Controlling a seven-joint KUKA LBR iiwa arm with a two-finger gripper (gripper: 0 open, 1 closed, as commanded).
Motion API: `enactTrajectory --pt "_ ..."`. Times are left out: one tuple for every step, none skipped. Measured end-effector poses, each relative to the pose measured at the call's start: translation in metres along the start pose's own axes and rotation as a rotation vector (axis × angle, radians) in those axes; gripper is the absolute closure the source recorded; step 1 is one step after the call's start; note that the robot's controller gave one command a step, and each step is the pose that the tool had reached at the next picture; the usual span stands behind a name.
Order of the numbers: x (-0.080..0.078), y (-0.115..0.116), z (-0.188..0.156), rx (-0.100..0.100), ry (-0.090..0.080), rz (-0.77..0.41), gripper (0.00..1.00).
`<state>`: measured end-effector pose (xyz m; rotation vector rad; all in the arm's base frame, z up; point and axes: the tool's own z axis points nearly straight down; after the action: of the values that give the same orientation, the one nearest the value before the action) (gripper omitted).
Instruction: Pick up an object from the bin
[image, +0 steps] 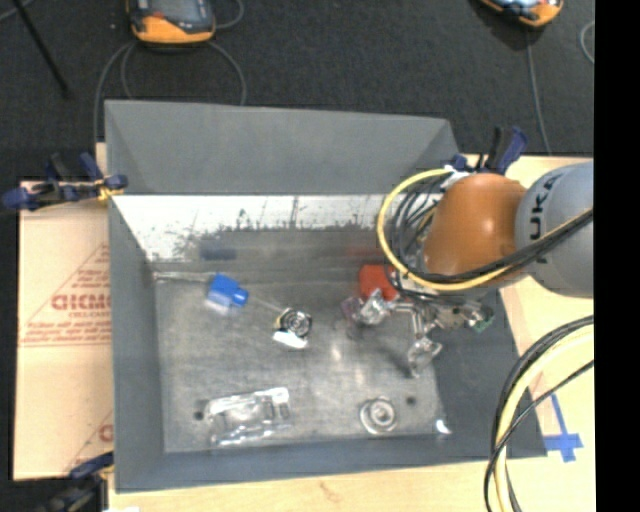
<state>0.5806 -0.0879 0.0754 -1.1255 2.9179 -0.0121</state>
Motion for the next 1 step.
enactTrajectory --pt "-0.0459 -0.0251 -0.0265 -0.006 0.004 -0.134 0.00"
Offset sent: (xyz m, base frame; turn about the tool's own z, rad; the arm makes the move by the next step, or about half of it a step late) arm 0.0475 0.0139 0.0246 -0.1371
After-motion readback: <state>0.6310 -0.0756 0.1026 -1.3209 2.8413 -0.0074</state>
